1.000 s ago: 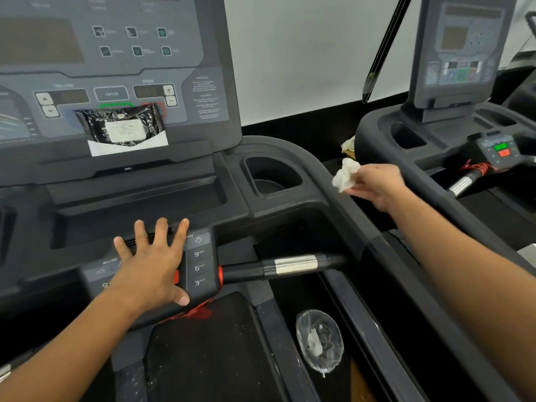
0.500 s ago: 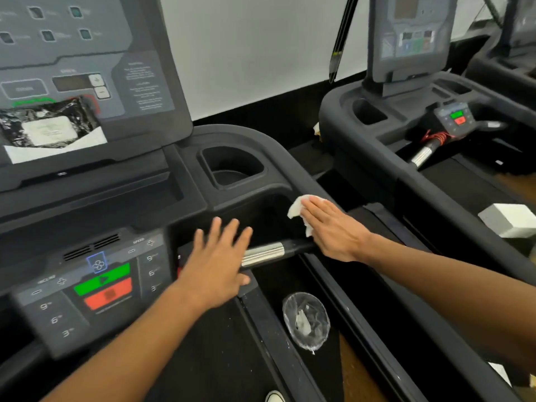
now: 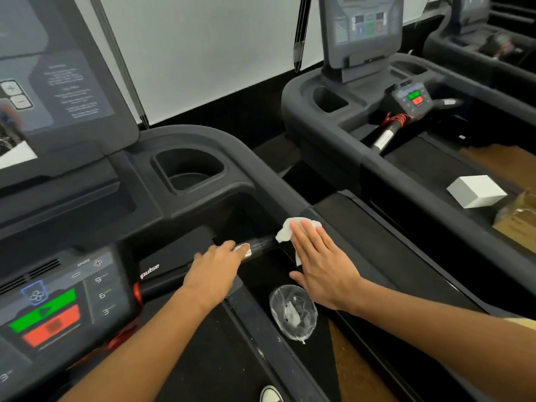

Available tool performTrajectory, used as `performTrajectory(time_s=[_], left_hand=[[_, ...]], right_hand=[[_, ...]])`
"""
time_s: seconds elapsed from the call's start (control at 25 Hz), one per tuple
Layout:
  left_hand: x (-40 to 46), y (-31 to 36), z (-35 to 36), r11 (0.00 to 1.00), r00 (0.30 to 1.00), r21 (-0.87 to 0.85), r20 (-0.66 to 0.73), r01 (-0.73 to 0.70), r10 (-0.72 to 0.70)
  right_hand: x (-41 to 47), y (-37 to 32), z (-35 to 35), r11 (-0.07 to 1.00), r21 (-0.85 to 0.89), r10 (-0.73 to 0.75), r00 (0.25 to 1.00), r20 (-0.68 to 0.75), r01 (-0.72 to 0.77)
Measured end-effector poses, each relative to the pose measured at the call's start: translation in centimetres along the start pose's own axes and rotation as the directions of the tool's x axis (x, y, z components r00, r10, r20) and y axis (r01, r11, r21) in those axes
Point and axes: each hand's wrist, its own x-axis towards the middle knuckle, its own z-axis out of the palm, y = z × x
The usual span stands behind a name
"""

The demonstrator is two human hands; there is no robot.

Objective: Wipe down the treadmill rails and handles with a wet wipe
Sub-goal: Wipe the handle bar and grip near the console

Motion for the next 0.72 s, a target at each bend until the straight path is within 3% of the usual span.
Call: performTrajectory(time_s=[0.24, 0.52, 0.72], left_hand=[[0.3, 0.3, -0.8, 0.999, 0.999, -0.039, 0.030, 0.024, -0.023], [0.1, 0.0, -0.4, 1.000, 0.999, 0.015, 0.047, 0.011, -0.011], [0.4, -0.3, -0.3, 0.999, 0.997, 0.035, 0.071, -0.005, 0.003]], right_hand=[[7.7, -1.2, -2.2, 0.996, -0.070, 0.056, 0.998, -0.024, -0.057], [-1.2, -0.2, -0.2, 0.998, -0.060, 0.015, 1.000, -0.027, -0.017], [3.3, -1.2, -1.0, 0.996, -0.095, -0.003, 0.999, -0.034, 0.000]])
